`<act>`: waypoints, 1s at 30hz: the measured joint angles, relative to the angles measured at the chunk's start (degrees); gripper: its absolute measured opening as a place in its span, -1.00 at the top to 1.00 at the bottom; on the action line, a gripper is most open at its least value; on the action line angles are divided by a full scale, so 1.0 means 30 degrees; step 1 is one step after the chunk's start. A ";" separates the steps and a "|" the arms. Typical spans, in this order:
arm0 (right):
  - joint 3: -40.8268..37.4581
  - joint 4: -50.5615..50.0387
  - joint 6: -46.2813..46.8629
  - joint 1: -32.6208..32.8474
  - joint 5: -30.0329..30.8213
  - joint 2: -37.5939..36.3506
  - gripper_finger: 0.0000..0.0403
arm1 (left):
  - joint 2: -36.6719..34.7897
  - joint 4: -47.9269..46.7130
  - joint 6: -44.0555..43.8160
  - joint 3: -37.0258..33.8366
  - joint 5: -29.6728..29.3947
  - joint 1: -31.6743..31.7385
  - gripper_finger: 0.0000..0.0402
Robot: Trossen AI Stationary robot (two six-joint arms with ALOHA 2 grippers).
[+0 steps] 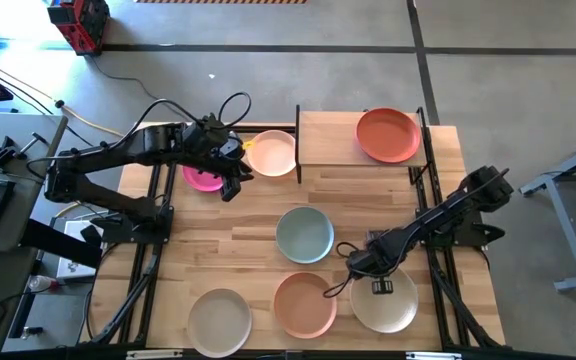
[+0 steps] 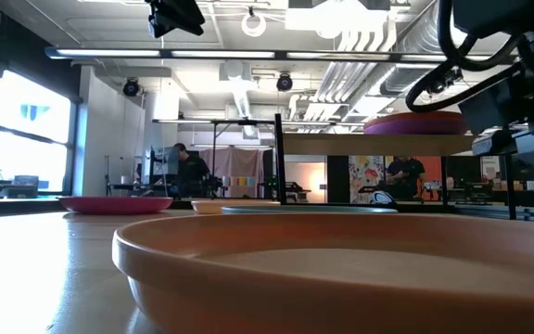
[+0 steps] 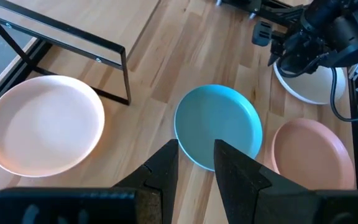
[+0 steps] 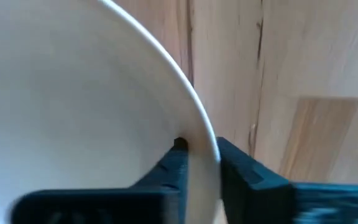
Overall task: Place and stack plates onto a shelf
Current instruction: Stack the white plate on top of the orange plate on the shelf
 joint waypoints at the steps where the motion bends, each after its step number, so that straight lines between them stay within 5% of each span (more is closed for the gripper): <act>1: 0.0011 -0.0162 0.0209 0.0000 -0.0189 -0.0023 0.89 | 0.0000 0.0000 0.0000 0.0000 0.0000 0.0000 0.55; 14: -0.0007 -0.2134 0.5231 0.0000 -0.0283 -0.2318 0.99 | 0.0000 -0.0007 0.0000 0.0000 0.0000 0.0015 0.55; 30: -0.0035 -0.5457 1.5655 -0.0394 0.1453 -0.8630 1.00 | 0.0000 -0.0007 0.0007 0.0000 0.0015 0.0015 0.55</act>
